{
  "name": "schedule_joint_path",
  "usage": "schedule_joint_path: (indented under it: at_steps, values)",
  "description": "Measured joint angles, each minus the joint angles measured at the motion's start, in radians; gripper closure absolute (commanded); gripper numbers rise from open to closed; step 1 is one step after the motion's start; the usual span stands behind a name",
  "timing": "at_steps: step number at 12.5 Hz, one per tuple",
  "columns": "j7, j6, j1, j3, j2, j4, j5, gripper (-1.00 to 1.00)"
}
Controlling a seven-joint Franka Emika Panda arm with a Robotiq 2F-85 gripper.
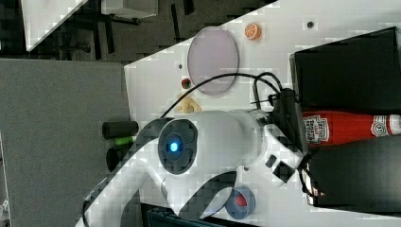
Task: Pick Ketchup from oven and place it on table.
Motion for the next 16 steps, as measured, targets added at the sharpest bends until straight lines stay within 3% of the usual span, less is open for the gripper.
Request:
schedule_joint_path:
  at_steps: [1, 2, 6, 10, 13, 14, 15, 16]
  values:
    - [0.006, -0.004, 0.004, -0.014, 0.020, 0.001, -0.001, -0.37]
    - [0.007, 0.003, 0.007, -0.027, 0.039, 0.003, 0.000, -0.23]
    - [0.010, -0.020, -0.003, -0.003, -0.004, -0.014, 0.010, -0.23]
    - [0.010, -0.189, 0.033, 0.020, -0.045, 0.131, -0.029, -0.23]
    - [0.010, -0.219, 0.065, 0.177, -0.154, 0.168, -0.035, -0.23]
    - [0.010, -0.205, 0.099, 0.227, -0.180, 0.169, -0.054, -0.23]
    - [0.010, -0.206, 0.180, 0.329, -0.203, 0.170, -0.029, -0.23]
    - [0.010, -0.215, 0.211, 0.394, -0.201, 0.172, -0.054, -0.23]
